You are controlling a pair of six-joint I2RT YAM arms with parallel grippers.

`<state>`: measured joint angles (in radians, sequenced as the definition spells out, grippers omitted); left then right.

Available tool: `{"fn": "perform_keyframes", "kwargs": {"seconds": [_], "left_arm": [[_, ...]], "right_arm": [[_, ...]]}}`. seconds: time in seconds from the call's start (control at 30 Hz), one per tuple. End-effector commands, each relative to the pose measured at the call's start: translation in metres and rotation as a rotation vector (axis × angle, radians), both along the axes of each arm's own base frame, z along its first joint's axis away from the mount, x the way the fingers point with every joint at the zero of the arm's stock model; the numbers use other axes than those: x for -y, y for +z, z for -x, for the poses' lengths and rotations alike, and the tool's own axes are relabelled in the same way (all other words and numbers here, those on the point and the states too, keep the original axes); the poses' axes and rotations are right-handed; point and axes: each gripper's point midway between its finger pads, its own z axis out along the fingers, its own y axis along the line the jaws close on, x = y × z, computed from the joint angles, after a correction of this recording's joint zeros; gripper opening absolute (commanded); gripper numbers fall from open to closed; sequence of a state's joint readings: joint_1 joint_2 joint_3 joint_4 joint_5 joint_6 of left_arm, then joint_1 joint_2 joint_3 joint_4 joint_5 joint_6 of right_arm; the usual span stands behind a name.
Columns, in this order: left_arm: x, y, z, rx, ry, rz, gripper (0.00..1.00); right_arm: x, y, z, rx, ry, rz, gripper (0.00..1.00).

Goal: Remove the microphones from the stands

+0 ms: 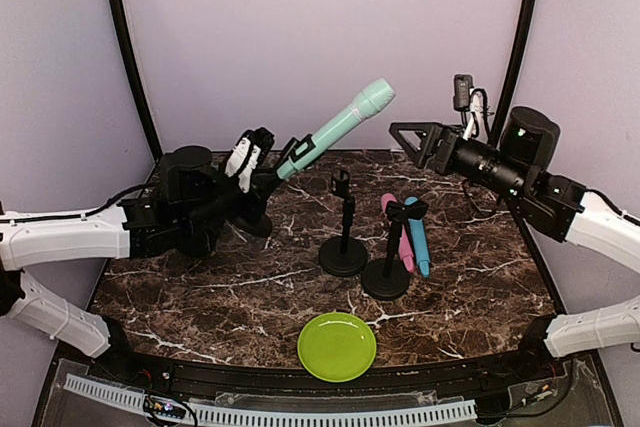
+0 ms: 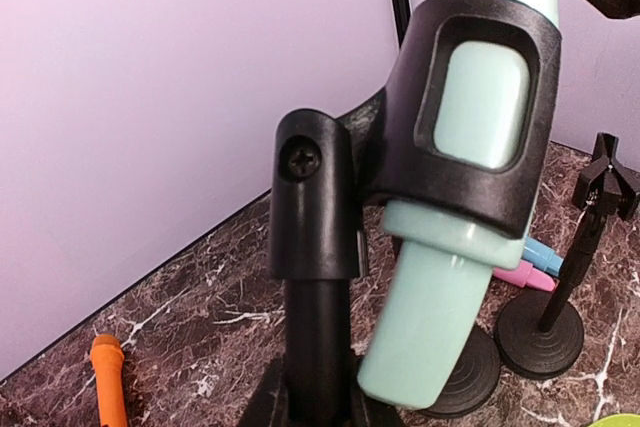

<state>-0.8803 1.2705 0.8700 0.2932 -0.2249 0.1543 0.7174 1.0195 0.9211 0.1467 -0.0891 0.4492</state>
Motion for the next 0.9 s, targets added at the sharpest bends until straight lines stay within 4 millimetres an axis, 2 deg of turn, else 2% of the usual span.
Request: {"fn": "perform_keyframes", "kwargs": {"seconds": [0.0, 0.23, 0.43, 0.53, 0.67, 0.77, 0.87], "left_arm": [[0.000, 0.063, 0.006, 0.151, 0.065, 0.158, 0.00], [0.014, 0.068, 0.008, 0.202, 0.141, 0.196, 0.00], [0.029, 0.073, 0.008, 0.206, 0.142, 0.216, 0.00], [0.034, 0.074, 0.010, 0.215, 0.136, 0.212, 0.00], [0.035, 0.076, 0.013, 0.218, 0.134, 0.232, 0.00], [0.037, 0.074, 0.012, 0.211, 0.129, 0.231, 0.00], [0.040, 0.068, 0.010, 0.200, 0.134, 0.215, 0.00]], "right_arm": [[-0.021, 0.045, 0.006, 0.100, 0.019, -0.069, 0.99], [-0.050, 0.047, 0.000, 0.092, 0.053, -0.088, 0.99], [-0.082, 0.060, 0.013, 0.147, 0.151, -0.104, 0.99], [-0.093, 0.061, 0.007, 0.149, 0.147, -0.095, 0.99], [-0.087, 0.054, -0.021, 0.077, 0.002, -0.107, 0.98], [-0.085, 0.054, -0.022, 0.077, -0.010, -0.136, 0.96], [-0.084, 0.057, -0.022, 0.088, -0.010, -0.164, 0.87]]}}
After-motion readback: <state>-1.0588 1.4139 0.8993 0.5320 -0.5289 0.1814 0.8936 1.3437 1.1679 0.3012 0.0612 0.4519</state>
